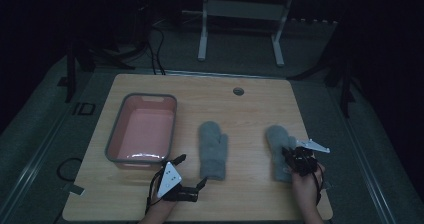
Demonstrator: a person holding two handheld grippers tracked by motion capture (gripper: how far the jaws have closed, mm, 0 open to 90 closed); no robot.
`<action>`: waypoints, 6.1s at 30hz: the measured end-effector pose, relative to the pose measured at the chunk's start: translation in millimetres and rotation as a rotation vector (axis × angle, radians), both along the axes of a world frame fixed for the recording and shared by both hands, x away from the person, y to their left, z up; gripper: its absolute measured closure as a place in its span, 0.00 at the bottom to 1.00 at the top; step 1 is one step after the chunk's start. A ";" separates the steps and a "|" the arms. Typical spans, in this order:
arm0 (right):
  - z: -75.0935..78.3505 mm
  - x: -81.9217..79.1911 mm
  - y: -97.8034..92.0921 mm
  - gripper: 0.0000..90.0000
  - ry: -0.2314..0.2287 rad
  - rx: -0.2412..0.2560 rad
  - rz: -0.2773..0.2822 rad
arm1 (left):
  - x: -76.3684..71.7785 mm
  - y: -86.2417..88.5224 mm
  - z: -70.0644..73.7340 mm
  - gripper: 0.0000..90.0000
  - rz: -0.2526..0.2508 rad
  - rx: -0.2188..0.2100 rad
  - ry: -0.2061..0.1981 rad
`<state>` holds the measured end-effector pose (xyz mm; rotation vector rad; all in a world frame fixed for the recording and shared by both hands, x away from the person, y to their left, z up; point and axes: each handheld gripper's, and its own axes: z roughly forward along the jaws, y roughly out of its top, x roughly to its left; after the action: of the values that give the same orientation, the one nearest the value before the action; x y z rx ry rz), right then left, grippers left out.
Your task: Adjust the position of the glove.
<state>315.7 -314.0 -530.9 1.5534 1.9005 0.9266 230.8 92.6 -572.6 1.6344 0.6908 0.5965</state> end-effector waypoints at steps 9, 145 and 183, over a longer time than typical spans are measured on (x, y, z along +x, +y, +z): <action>-17.2 7.3 -1.2 0.83 0.025 -0.035 0.016 | 0.4 0.7 0.0 0.00 0.002 -0.003 0.003; 11.2 5.0 208.5 0.65 0.079 0.158 0.345 | -6.3 2.2 1.6 0.00 -0.014 -0.052 -0.026; 40.7 22.1 133.3 0.15 -0.031 0.020 0.579 | 78.3 -29.6 86.4 0.05 0.076 0.114 0.523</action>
<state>337.8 -180.7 -490.2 0.9916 2.3729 1.1923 309.2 63.0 -486.3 1.8975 1.1183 0.2588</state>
